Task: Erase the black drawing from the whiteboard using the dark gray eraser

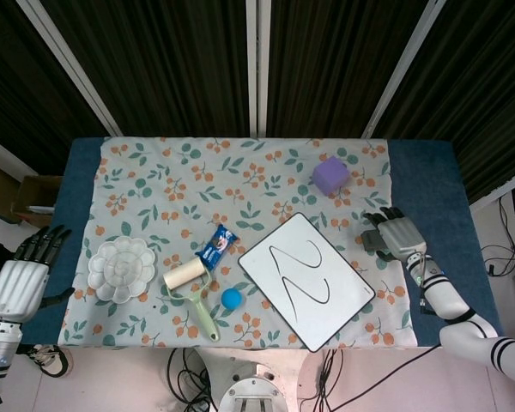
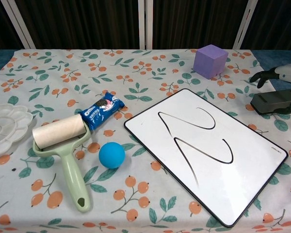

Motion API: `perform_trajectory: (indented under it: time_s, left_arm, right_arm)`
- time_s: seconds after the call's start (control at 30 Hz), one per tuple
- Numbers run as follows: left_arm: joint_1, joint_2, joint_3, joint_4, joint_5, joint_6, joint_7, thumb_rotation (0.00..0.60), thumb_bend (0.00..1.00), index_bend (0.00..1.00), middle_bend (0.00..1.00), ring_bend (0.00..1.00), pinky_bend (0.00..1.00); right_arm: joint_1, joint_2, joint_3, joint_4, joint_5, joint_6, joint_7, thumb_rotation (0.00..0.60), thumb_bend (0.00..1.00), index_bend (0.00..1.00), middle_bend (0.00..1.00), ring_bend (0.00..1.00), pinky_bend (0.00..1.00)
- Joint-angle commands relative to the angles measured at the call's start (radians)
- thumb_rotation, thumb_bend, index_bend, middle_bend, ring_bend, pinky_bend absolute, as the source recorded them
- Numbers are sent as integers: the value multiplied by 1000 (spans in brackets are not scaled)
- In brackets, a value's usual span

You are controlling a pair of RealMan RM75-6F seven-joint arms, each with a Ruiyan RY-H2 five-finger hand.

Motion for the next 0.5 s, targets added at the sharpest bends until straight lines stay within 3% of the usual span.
perform_trajectory:
  time_s: [0.03, 0.5]
  left_arm:
    - [1, -2, 1, 4, 2, 2, -2, 600, 0, 75, 72, 36, 161]
    - [1, -4, 3, -3, 0, -2, 18, 600, 0, 75, 72, 36, 160]
  right_arm:
    - [1, -1, -4, -1, 4, 7, -9, 600, 200, 178, 212, 114, 182]
    - [4, 4, -12, -14, 40, 19, -54, 600, 215, 260, 290, 198, 235]
